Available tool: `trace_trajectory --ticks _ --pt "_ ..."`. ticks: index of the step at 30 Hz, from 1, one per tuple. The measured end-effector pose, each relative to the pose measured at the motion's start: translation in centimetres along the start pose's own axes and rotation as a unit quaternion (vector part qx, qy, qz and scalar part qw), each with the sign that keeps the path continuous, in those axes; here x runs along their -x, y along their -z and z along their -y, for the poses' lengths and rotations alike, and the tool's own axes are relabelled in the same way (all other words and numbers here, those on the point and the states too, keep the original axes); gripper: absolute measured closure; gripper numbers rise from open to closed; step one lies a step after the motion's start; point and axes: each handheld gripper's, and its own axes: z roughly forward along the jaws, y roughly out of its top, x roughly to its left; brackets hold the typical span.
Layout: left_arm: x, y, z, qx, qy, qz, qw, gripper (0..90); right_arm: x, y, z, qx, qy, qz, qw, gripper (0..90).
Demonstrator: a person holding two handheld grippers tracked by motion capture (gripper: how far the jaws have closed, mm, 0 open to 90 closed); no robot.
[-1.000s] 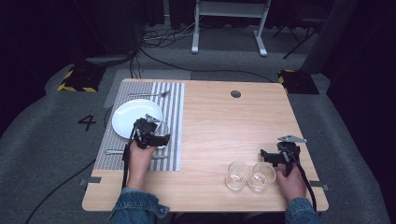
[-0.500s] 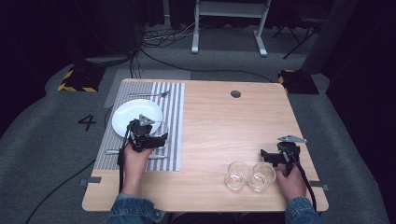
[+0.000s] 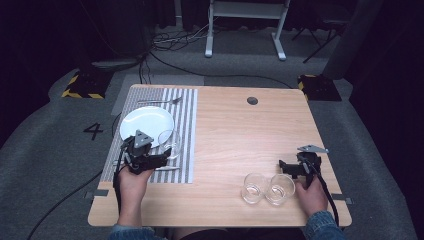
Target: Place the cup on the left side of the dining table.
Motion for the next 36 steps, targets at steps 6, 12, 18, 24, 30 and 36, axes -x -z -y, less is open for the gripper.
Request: trace_trajectory --ticks 6,12,18,24,30,36 --pt "0.2 1.2 1.2 -0.002 0.0 0.002 1.0 18.4 0.0 0.0 0.0 0.0 0.0 0.0 1.0 0.5" --pt "0.5 2.2 2.4 -0.009 -0.007 -0.001 0.9999 18.4 0.0 0.0 0.0 0.0 0.0 0.0 1.0 0.5" --pt "0.8 2.8 3.5 -0.023 -0.011 -0.008 0.9996 18.4 0.0 0.0 0.0 0.0 0.0 0.0 1.0 0.5" --pt "0.7 3.9 4.6 -0.026 -0.005 -0.014 0.9996 18.3 0.0 0.0 0.0 0.0 0.0 0.0 1.0 0.5" --pt "0.7 4.1 5.6 -0.052 0.009 -0.017 0.9985 17.2 0.0 0.0 0.0 0.0 0.0 0.0 1.0 0.5" --pt "0.6 4.4 6.8 -0.068 0.019 -0.025 0.9972 17.2 0.0 0.0 0.0 0.0 0.0 0.0 1.0 0.5"
